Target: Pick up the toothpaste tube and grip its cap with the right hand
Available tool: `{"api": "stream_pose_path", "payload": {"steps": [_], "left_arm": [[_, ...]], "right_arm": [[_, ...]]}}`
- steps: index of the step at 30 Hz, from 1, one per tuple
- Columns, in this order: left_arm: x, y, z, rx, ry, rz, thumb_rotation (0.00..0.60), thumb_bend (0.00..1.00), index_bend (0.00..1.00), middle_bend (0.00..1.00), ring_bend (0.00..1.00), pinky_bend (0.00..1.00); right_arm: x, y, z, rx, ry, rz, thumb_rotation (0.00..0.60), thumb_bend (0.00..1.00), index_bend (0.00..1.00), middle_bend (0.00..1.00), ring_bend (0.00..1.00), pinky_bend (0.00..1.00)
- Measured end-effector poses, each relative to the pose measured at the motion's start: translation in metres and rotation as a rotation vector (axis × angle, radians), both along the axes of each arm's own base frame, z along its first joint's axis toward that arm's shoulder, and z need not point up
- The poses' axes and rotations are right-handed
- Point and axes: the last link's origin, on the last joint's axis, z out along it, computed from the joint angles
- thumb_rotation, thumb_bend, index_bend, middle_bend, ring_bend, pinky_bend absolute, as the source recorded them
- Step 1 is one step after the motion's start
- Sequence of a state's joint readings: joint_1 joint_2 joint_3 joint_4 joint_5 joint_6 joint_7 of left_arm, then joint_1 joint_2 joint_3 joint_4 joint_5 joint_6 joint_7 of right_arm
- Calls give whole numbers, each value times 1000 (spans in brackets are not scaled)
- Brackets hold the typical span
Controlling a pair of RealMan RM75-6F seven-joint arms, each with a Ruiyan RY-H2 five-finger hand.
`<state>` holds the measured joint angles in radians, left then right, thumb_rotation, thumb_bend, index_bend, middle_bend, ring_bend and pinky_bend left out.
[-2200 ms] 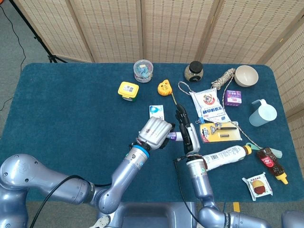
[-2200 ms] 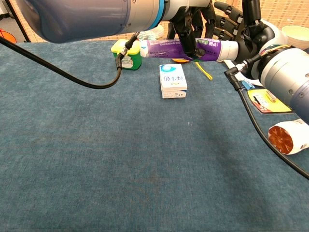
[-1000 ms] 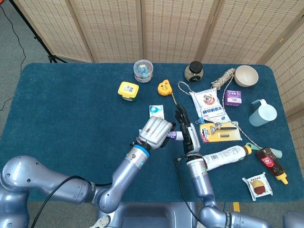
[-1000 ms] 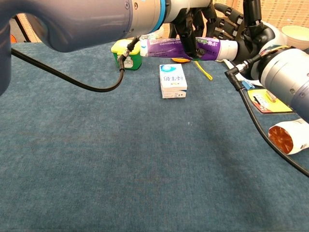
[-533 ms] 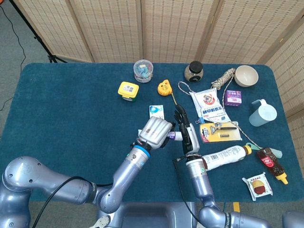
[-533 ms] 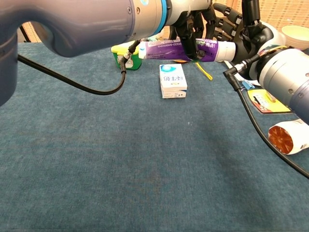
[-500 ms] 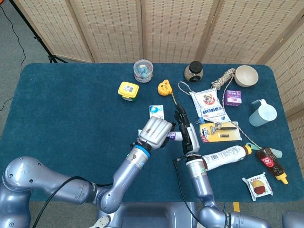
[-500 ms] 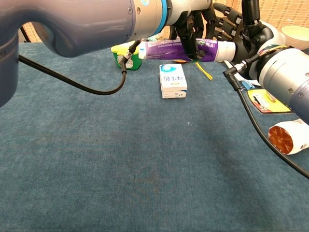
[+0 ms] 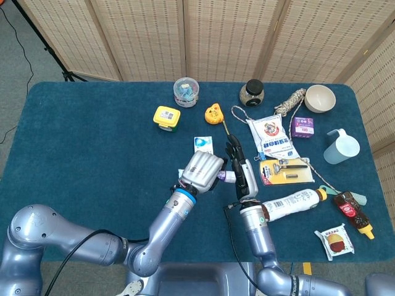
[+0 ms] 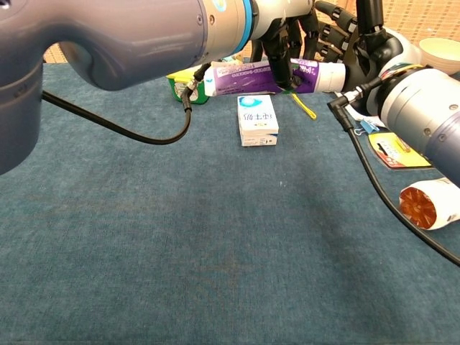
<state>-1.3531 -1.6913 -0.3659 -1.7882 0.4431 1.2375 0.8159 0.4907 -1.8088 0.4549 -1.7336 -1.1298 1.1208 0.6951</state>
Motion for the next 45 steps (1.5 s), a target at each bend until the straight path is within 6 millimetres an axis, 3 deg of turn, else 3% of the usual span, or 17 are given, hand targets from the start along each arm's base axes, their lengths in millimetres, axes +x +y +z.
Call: {"api": "stream_pose_path", "payload": {"steps": [26,45], "left_arm": [[1,-1,-1,-5,5,1,600,1000,617,584,550,564],[-31,2,32,20,35,-8,600,1000,608,584,536,564]], "right_arm": [[-4,-2,-5,9,25,-2,130,0,0,0,0,0],[-36,-7,12,-40,99,-39,130,0,0,0,0,0]]}}
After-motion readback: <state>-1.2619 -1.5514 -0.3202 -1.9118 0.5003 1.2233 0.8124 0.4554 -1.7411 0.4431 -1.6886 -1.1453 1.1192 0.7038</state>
